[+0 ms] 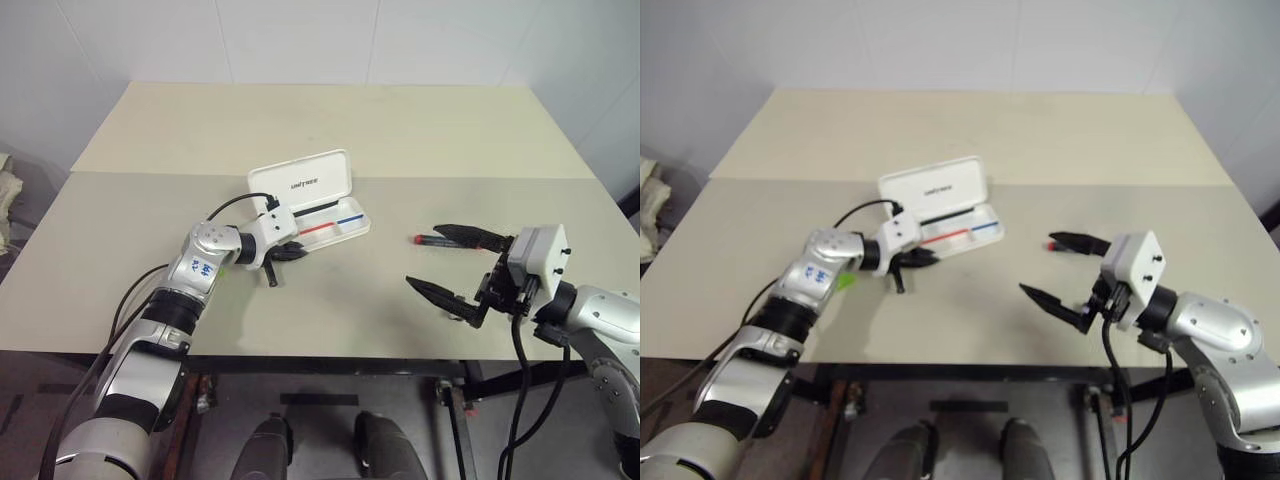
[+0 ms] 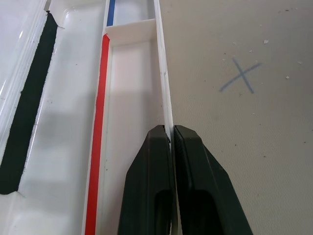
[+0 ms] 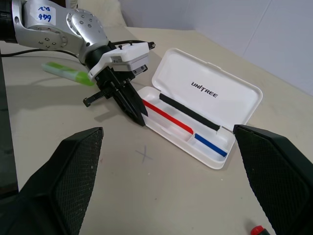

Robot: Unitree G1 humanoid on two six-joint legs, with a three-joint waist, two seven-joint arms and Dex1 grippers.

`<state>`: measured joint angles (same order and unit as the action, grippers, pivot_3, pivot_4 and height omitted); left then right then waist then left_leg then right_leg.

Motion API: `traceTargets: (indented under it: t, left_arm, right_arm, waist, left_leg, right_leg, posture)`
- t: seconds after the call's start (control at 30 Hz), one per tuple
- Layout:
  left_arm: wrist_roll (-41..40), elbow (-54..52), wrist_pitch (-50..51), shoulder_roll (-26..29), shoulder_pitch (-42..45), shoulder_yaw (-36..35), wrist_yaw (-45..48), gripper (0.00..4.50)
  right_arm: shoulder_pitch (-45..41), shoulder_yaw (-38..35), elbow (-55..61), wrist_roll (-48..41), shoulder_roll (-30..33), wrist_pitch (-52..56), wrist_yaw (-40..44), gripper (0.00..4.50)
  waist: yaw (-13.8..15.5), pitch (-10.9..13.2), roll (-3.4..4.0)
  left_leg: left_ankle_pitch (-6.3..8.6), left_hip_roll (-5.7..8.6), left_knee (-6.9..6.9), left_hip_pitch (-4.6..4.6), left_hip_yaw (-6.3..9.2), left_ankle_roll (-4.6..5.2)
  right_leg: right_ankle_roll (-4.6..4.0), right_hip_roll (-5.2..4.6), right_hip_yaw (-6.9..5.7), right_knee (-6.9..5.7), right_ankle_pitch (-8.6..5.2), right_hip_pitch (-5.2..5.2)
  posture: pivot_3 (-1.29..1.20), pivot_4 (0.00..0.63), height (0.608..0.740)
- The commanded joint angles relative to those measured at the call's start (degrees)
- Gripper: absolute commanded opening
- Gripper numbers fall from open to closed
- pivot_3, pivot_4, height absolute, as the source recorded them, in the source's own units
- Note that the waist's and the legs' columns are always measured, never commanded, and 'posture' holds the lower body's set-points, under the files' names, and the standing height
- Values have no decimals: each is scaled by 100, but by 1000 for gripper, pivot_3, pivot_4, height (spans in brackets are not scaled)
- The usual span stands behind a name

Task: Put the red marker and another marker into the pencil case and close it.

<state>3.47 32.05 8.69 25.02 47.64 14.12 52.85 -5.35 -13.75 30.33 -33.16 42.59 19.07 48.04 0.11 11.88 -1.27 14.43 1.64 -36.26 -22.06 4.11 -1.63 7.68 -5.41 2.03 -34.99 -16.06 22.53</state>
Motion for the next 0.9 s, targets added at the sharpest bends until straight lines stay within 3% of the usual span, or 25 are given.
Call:
traceTargets:
  t: [0.03,0.4,0.8,0.9]
  left_arm:
    - [-67,-59,-129,-65,-135,76,284,22]
    - [-740,-1299,-835,312,-774,-63,1676,22]
    - [-420,-1242,-628,339,-885,124,1431,22]
    - [-502,-1354,-292,249,-907,118,1407,822]
  right_arm:
    - [-64,-125,107,-80,80,-19,40,4500]
    - [50,-217,116,-136,98,32,95,4500]
    - [124,-267,232,-198,66,110,-4,4500]
    - [125,-277,232,-206,79,112,-12,4500]
  waist:
    - [6,0,0]
    - [16,1,1]
    - [-12,0,1]
    - [-2,1,1]
  left_leg:
    - [0,3,1,-2,2,0]
    - [28,10,20,-38,1,12]
    - [29,7,13,-29,-4,14]
    - [29,9,8,-28,-4,15]
  right_leg:
    - [4,-1,0,0,2,1]
    - [13,-11,-3,38,0,29]
    - [12,-9,-3,22,0,27]
    - [12,-10,-3,19,0,24]
  posture:
    - [0,150,740]
    - [0,150,740]
    - [0,150,740]
    - [0,150,740]
